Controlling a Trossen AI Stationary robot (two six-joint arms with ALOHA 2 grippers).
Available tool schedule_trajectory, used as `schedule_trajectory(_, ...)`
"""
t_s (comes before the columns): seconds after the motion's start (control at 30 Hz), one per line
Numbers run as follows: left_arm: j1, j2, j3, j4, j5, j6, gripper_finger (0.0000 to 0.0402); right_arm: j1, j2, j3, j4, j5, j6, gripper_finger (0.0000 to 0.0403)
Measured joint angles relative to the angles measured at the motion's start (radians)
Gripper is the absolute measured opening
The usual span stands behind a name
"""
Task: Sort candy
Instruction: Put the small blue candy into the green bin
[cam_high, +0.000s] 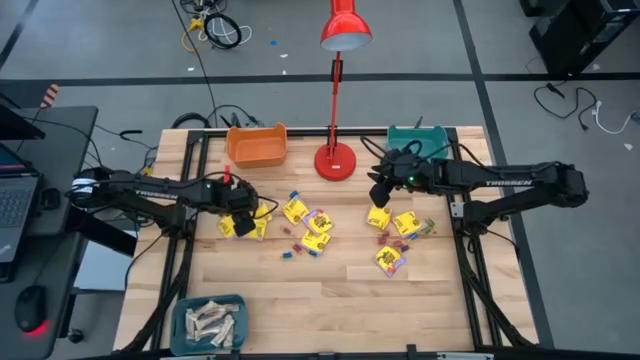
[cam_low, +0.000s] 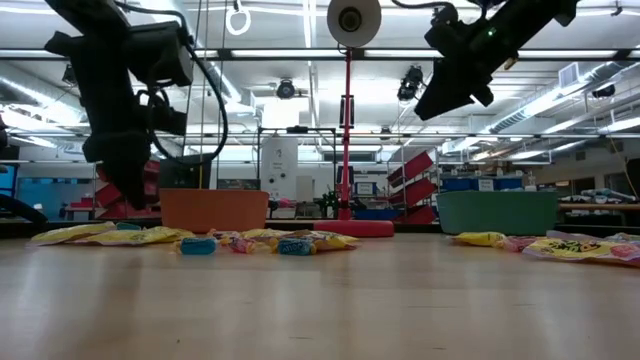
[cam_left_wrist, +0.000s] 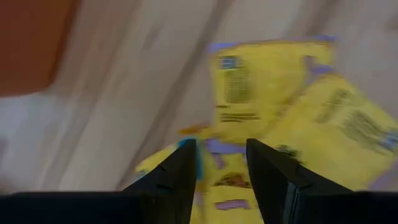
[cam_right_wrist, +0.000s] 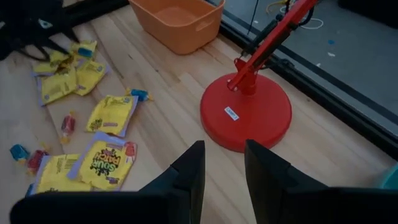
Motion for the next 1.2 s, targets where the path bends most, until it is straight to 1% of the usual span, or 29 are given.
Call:
schedule_trajectory(0.13, 0.025, 0.000, 0.000, -0.062, -0.014, -0.075, 0.0143, 0.000, 0.017, 0.000, -0.003, 0.000, -0.001, 0.0099)
schedule_trajectory(0.23, 0.026, 0.001, 0.000, -0.090, -0.015, -0.075, 0.0143, 0.000, 0.027, 0.000, 0.001, 0.000, -0.009, 0.0099)
schedule_trajectory(0.43, 0.026, 0.001, -0.035, -0.019, -0.012, -0.034, 0.0143, 0.000, 0.045, 0.000, 0.020, 0.000, -0.033, 0.0099)
schedule_trajectory(0.53, 0.026, 0.004, -0.056, 0.024, -0.002, -0.030, 0.0143, 0.001, 0.046, 0.000, 0.028, 0.000, -0.052, 0.0099)
schedule_trajectory(0.7, 0.026, 0.004, -0.086, 0.050, -0.003, -0.031, 0.0143, 0.001, 0.046, 0.000, 0.035, 0.000, -0.071, 0.0099)
schedule_trajectory(1.2, 0.032, 0.019, -0.086, 0.050, -0.008, -0.054, 0.0143, 0.001, 0.046, 0.000, 0.042, 0.000, -0.080, 0.0099)
